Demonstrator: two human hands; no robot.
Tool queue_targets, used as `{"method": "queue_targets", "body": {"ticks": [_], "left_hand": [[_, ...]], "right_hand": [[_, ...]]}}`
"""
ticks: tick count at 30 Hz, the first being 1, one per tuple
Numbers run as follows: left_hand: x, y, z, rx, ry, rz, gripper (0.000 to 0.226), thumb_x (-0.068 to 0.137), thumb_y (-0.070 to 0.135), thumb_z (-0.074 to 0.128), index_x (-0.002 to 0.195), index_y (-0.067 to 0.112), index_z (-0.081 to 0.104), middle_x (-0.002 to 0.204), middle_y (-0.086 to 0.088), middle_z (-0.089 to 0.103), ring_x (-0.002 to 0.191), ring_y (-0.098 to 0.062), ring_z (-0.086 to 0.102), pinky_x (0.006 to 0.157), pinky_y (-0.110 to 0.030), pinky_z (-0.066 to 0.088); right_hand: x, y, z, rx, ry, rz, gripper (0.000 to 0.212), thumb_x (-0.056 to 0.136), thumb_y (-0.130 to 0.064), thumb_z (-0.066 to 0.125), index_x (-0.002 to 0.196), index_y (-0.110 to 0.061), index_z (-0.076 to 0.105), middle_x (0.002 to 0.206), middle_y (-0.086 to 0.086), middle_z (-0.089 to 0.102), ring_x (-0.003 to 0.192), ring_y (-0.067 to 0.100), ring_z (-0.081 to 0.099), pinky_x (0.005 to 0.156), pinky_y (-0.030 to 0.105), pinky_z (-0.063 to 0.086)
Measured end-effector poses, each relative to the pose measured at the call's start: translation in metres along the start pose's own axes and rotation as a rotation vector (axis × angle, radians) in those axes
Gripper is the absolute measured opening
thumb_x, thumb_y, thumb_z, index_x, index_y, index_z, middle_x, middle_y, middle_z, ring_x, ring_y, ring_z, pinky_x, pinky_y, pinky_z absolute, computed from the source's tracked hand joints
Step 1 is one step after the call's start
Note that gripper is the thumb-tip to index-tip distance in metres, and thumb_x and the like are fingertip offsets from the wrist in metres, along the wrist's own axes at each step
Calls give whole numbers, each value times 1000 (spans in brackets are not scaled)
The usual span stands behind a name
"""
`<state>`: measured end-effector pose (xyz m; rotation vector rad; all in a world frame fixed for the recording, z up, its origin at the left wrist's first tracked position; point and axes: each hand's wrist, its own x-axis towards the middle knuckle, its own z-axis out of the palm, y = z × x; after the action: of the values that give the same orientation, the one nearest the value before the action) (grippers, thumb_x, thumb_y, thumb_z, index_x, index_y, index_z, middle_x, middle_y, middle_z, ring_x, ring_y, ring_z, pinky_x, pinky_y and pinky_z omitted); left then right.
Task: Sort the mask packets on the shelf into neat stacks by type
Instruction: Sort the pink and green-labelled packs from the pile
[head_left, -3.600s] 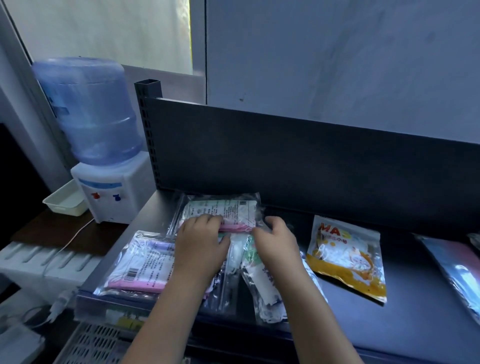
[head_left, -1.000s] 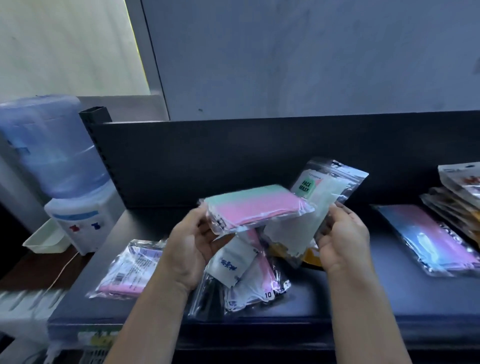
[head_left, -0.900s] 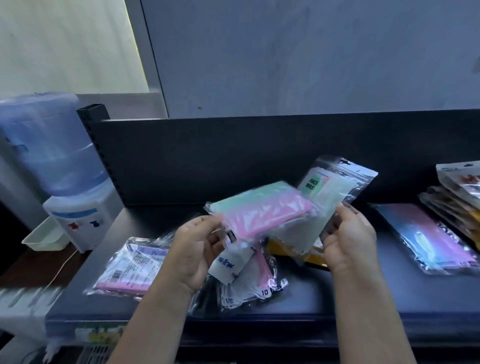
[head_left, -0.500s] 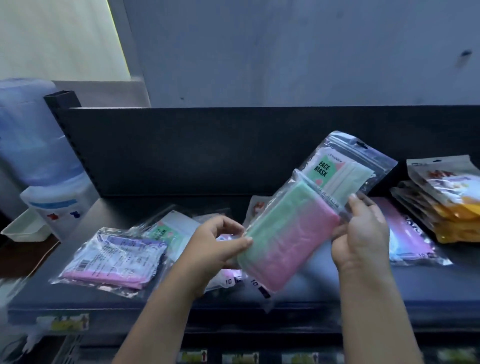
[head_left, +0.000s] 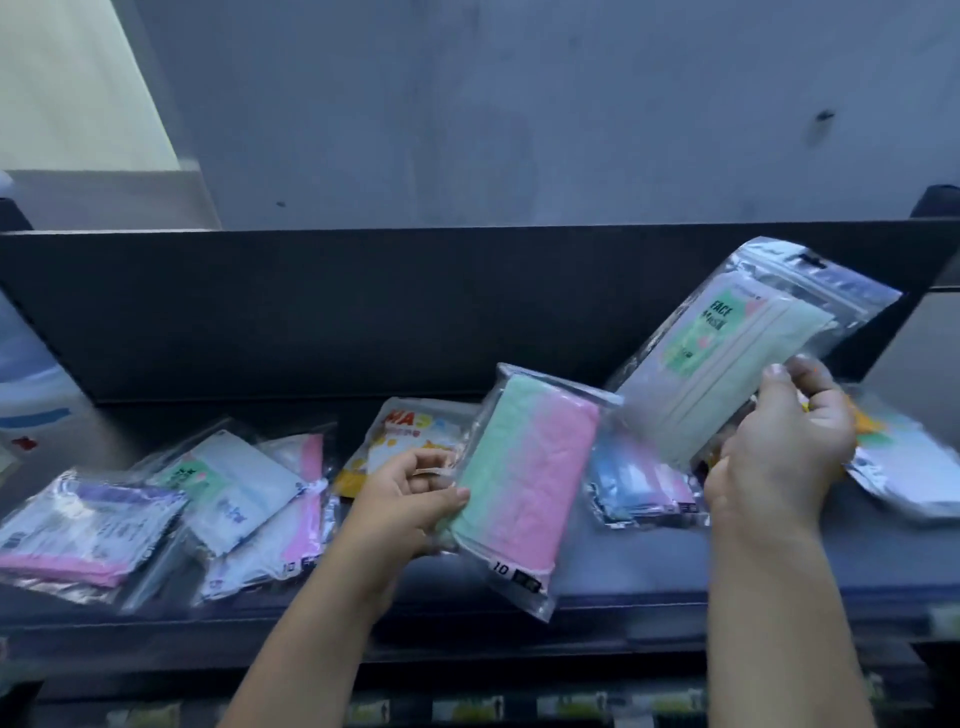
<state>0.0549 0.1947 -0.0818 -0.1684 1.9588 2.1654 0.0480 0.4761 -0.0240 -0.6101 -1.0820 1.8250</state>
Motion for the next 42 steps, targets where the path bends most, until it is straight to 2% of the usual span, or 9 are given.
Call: {"method": "queue_targets", "body": {"ticks": [8,12,15,18,22,26,28,31,42], "left_hand": [[3,-26,70,-82,155,28,32,90,3,75,116,15,62,100,-11,78,77,-26,71,58,-34,55],[13,-42,112,-95,166,62,33,89,5,77,116,15,61,111,-17,75,93,-30,71,73,-41,54],[22,-46,145,-85,178,140,40,90,6,76,124,15,57,95,-9,75,82,-22,66,71,-36,55],[32,-52,165,80,233,201,60,89,23,75,142,30,47,96,0,68,90,-20,66,86,-42,56],[36,-61,184,452,324,328,50,95,26,66,143,27,50,126,3,60,112,-18,58,92,-34,46],[41,-66,195,816,334,360,40,98,34,60,137,31,61,145,-4,52,128,-29,45,103,-39,42],[44,-63,197,972,288,360,28,100,37,56,124,31,69,147,1,51,128,-29,45,101,-41,43],[45,-59,196,1144,218,475,22,101,32,53,110,22,70,121,3,64,109,-26,57,87,-40,50],[39,-56,182,1119,87,555,22,97,15,49,77,26,50,86,7,45,78,-19,46,60,-34,39]], "right_hand": [[63,-24,-49,24,8,-8,9,89,-24,65,97,-25,69,117,8,75,107,27,74,92,54,61],[80,-27,-68,45,-36,42,7,96,-20,62,99,-24,67,112,4,75,102,22,75,85,44,64],[90,-30,-76,66,-65,69,8,99,-17,60,96,-24,66,103,1,74,92,17,73,72,35,62],[93,-30,-85,41,-78,90,9,100,-17,59,96,-23,65,97,-2,72,85,15,71,66,33,61],[95,-32,-90,26,-132,115,10,99,-18,59,95,-24,66,98,2,73,88,22,72,84,54,61],[95,-36,-88,10,-219,133,11,102,-16,58,98,-22,66,96,1,76,86,21,73,72,46,61],[94,-36,-87,2,-252,137,10,103,-16,58,100,-21,66,95,1,75,83,19,73,64,38,61],[92,-34,-85,-7,-295,159,10,103,-16,58,102,-21,66,98,3,76,86,20,73,67,38,60],[74,-25,-82,-25,-360,253,14,102,-12,57,105,-18,70,103,7,76,90,23,71,84,47,59]]}}
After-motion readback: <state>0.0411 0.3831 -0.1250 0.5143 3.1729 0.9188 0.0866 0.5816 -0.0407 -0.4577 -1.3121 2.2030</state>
